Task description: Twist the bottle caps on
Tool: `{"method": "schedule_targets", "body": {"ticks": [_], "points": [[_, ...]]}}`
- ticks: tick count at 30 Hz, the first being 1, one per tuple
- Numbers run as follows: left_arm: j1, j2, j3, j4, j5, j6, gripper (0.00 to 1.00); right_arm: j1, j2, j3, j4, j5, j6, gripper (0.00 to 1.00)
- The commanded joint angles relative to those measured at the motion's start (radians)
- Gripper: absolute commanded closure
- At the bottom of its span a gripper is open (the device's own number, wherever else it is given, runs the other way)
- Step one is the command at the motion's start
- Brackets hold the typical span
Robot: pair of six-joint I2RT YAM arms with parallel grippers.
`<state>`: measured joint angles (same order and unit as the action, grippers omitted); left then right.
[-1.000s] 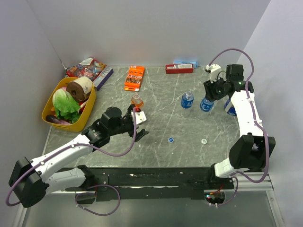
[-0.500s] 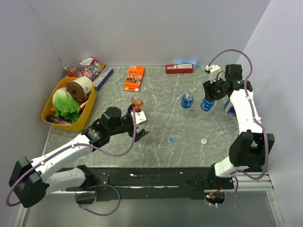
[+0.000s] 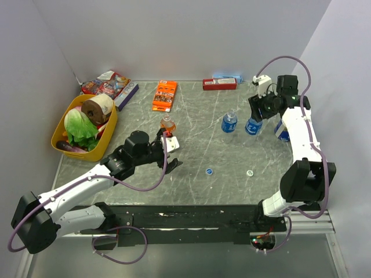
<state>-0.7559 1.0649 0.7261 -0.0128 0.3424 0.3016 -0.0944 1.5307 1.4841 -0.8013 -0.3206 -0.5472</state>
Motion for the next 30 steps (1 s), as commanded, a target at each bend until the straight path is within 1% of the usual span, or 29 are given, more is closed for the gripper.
{"method": "schedule_targets", "body": {"ticks": [1, 2, 3, 5, 7, 10, 12, 14, 15, 18, 23, 30], "points": [[0.004, 0.007, 0.045, 0.022, 0.023, 0.008, 0.04, -0.004, -0.007, 0.100, -0.004, -0.014, 0.013, 0.32], [0.006, 0.007, 0.050, 0.017, 0.020, 0.011, 0.04, -0.004, -0.012, 0.125, -0.030, -0.021, 0.016, 0.29], [0.004, 0.007, 0.061, 0.016, 0.020, 0.017, 0.04, -0.004, -0.017, 0.180, -0.079, -0.064, 0.016, 0.28], [0.007, -0.006, 0.079, -0.041, -0.003, 0.024, 0.04, -0.004, -0.049, 0.225, -0.110, -0.110, 0.018, 0.24], [0.033, -0.038, 0.098, -0.065, -0.014, 0.012, 0.04, 0.002, -0.075, 0.237, -0.104, -0.185, 0.036, 0.22], [0.098, -0.098, 0.104, -0.036, -0.022, -0.050, 0.04, 0.051, -0.093, 0.226, -0.101, -0.230, 0.064, 0.21], [0.131, -0.115, 0.120, -0.032, -0.042, -0.087, 0.04, 0.132, -0.084, 0.200, -0.095, -0.215, 0.059, 0.21], [0.144, -0.115, 0.134, -0.045, -0.069, -0.107, 0.04, 0.192, -0.067, 0.177, -0.084, -0.158, 0.024, 0.22], [0.156, -0.114, 0.145, -0.053, -0.069, -0.120, 0.04, 0.252, -0.060, 0.156, -0.076, -0.134, 0.020, 0.23], [0.171, -0.124, 0.130, -0.056, -0.063, -0.142, 0.04, 0.303, -0.011, 0.151, -0.050, -0.089, 0.026, 0.23], [0.191, -0.167, 0.107, -0.062, -0.042, -0.159, 0.04, 0.314, 0.078, 0.206, -0.041, 0.003, 0.023, 0.25], [0.216, -0.175, 0.095, -0.052, -0.031, -0.154, 0.04, 0.314, 0.106, 0.196, -0.027, 0.054, 0.015, 0.26]]}}
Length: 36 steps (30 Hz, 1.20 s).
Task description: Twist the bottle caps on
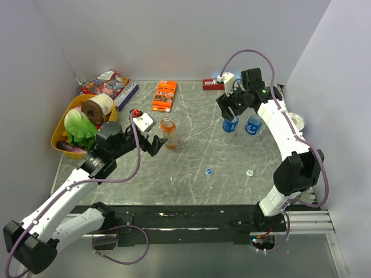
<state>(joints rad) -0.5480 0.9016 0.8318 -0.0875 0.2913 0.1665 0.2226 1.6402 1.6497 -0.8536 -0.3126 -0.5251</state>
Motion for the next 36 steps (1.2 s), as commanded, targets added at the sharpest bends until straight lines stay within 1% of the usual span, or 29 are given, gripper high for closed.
{"method": "schedule_targets", "body": {"ticks": [1, 7, 9, 10, 13, 21, 24, 25, 27, 28, 29, 31, 32, 34, 35, 36], "points": [[0.011, -0.009, -0.011, 0.026, 0.026, -0.018, 0.04, -0.003, -0.002, 0.027, 0.024, 0.052, -0.010, 0.28], [0.010, -0.006, -0.019, 0.040, 0.039, -0.019, 0.04, -0.003, 0.004, -0.005, 0.024, 0.072, -0.018, 0.30], [0.011, -0.007, -0.022, 0.040, 0.045, -0.021, 0.04, -0.003, 0.006, -0.010, 0.022, 0.069, -0.018, 0.32], [0.011, -0.009, -0.023, 0.040, 0.045, -0.019, 0.04, -0.005, 0.012, -0.010, 0.019, 0.066, -0.018, 0.37], [0.011, -0.010, -0.026, 0.037, 0.049, -0.015, 0.04, -0.003, 0.023, -0.007, 0.013, 0.066, -0.015, 0.43], [0.010, -0.003, -0.033, 0.045, 0.058, -0.012, 0.04, -0.003, 0.049, -0.005, 0.007, 0.078, -0.016, 0.47], [0.010, 0.002, -0.030, 0.045, 0.066, -0.005, 0.04, -0.003, 0.050, 0.001, -0.001, 0.072, -0.023, 0.58], [0.011, 0.003, -0.030, 0.045, 0.077, -0.002, 0.04, -0.003, 0.046, 0.005, -0.013, 0.060, -0.027, 0.66], [0.010, 0.010, -0.033, 0.046, 0.101, 0.017, 0.04, -0.003, 0.033, 0.030, -0.033, 0.041, -0.038, 0.76], [0.011, 0.011, -0.033, 0.045, 0.121, 0.028, 0.04, -0.002, 0.012, 0.039, -0.045, 0.006, -0.041, 0.84], [0.010, 0.014, -0.034, 0.043, 0.170, 0.048, 0.04, 0.000, -0.005, 0.056, -0.073, -0.025, -0.056, 0.86], [0.007, 0.028, -0.036, 0.054, 0.216, 0.085, 0.04, 0.026, -0.066, 0.067, -0.107, -0.077, -0.096, 0.90], [0.006, 0.039, -0.027, 0.055, 0.265, 0.108, 0.04, 0.038, -0.086, 0.079, -0.146, -0.133, -0.110, 0.91], [-0.001, 0.085, -0.013, 0.072, 0.285, 0.104, 0.04, 0.083, -0.141, 0.099, -0.185, -0.190, -0.134, 0.92], [-0.001, 0.103, 0.001, 0.112, 0.293, 0.093, 0.04, 0.095, -0.158, 0.126, -0.205, -0.245, -0.136, 0.92], [-0.006, 0.138, 0.007, 0.130, 0.319, 0.076, 0.04, 0.127, -0.174, 0.139, -0.228, -0.265, -0.135, 0.92]]}}
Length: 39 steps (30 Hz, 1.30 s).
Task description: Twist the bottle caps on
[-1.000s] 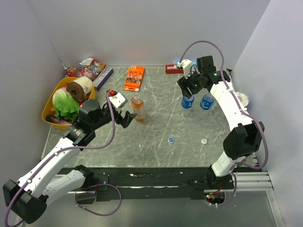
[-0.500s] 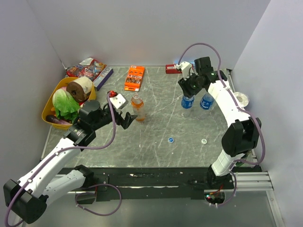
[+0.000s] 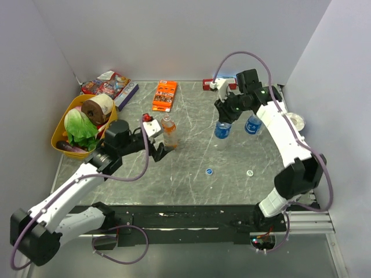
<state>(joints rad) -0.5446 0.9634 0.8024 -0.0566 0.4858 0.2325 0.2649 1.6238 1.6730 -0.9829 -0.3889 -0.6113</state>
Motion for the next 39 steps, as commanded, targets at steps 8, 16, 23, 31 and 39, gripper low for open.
{"method": "schedule_targets", "body": {"ticks": [8, 16, 23, 31, 39], "points": [[-0.086, 0.213, 0.096, 0.259, 0.220, -0.013, 0.04, 0.212, -0.188, 0.309, -0.168, -0.257, 0.013, 0.92], [-0.146, 0.287, 0.107, 0.399, 0.154, -0.101, 0.04, 0.258, -0.157, 0.398, -0.227, -0.369, 0.019, 0.93], [-0.166, 0.313, 0.100, 0.420, 0.174, -0.105, 0.04, 0.275, -0.154, 0.412, -0.198, -0.419, 0.053, 0.94], [-0.166, 0.313, 0.093, 0.397, 0.201, -0.087, 0.07, 0.284, -0.136, 0.446, -0.195, -0.419, 0.059, 0.94], [-0.167, 0.310, 0.093, 0.380, 0.211, -0.056, 0.38, 0.309, -0.124, 0.436, -0.192, -0.367, 0.051, 0.57]]}}
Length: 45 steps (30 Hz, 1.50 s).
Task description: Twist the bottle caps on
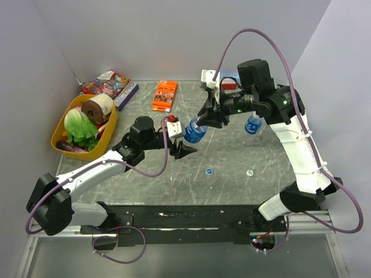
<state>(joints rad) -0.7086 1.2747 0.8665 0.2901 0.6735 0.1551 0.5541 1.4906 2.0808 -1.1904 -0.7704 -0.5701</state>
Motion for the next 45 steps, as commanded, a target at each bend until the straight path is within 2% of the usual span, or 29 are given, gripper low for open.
{"method": "schedule_targets", "body": {"ticks": [1, 2, 4, 5, 7, 8, 10, 11, 13, 14, 16, 17, 18, 20, 21, 24, 29, 32, 39, 45], "points": [[-0.002, -0.008, 0.020, 0.029, 0.012, 0.029, 0.38, 0.020, 0.008, 0.041, 0.028, 0.066, 0.012, 0.51], [0.001, -0.024, 0.016, 0.021, 0.006, 0.034, 0.39, 0.017, 0.002, 0.048, 0.038, 0.094, 0.012, 0.44], [0.011, -0.052, 0.002, -0.011, -0.005, 0.038, 0.41, 0.007, -0.033, 0.045, 0.073, 0.152, -0.004, 0.40], [0.032, -0.082, -0.003, -0.028, -0.005, 0.037, 0.47, -0.006, -0.053, 0.030, 0.134, 0.180, -0.004, 0.35], [0.060, -0.121, -0.006, -0.078, 0.000, 0.034, 0.51, -0.069, -0.122, -0.049, 0.219, 0.183, 0.027, 0.29], [0.087, -0.170, -0.007, -0.136, 0.001, 0.041, 0.62, -0.092, -0.139, -0.076, 0.250, 0.169, 0.039, 0.25], [0.106, -0.239, -0.021, -0.189, -0.024, 0.073, 0.80, -0.143, -0.153, -0.125, 0.255, 0.137, 0.015, 0.25], [0.116, -0.318, -0.032, -0.222, -0.049, 0.084, 0.99, -0.143, -0.144, -0.134, 0.211, 0.122, -0.026, 0.26], [0.124, -0.404, -0.076, -0.235, -0.145, 0.093, 0.99, -0.132, -0.132, -0.198, 0.120, 0.083, -0.170, 0.27], [0.132, -0.484, -0.093, -0.238, -0.178, 0.089, 0.99, -0.120, -0.133, -0.237, 0.118, 0.092, -0.206, 0.27], [0.141, -0.546, -0.121, -0.256, -0.303, 0.045, 0.99, -0.070, -0.135, -0.356, 0.086, 0.132, -0.353, 0.27], [0.155, -0.583, -0.124, -0.267, -0.337, 0.028, 0.99, -0.042, -0.129, -0.396, 0.065, 0.154, -0.434, 0.31], [0.164, -0.595, -0.127, -0.287, -0.359, 0.011, 0.99, -0.020, -0.128, -0.503, 0.061, 0.208, -0.555, 0.34], [0.210, -0.618, -0.126, -0.324, -0.362, -0.070, 0.99, 0.042, -0.136, -0.617, 0.121, 0.255, -0.644, 0.37], [0.231, -0.621, -0.126, -0.328, -0.342, -0.097, 0.99, 0.055, -0.145, -0.718, 0.144, 0.264, -0.728, 0.37], [0.284, -0.620, -0.132, -0.318, -0.295, -0.147, 0.99, 0.075, -0.139, -0.856, 0.213, 0.273, -0.867, 0.39], [0.299, -0.626, -0.152, -0.296, -0.315, -0.137, 0.99, 0.079, -0.020, -0.912, 0.235, 0.298, -1.005, 0.45], [0.301, -0.626, -0.158, -0.296, -0.293, -0.135, 0.99, 0.079, 0.031, -0.927, 0.241, 0.319, -1.073, 0.45], [0.308, -0.626, -0.164, -0.298, -0.292, -0.134, 0.99, 0.096, 0.074, -1.001, 0.275, 0.358, -1.241, 0.45], [0.317, -0.615, -0.164, -0.296, -0.288, -0.129, 0.99, 0.101, 0.091, -1.048, 0.282, 0.367, -1.309, 0.45]]}}
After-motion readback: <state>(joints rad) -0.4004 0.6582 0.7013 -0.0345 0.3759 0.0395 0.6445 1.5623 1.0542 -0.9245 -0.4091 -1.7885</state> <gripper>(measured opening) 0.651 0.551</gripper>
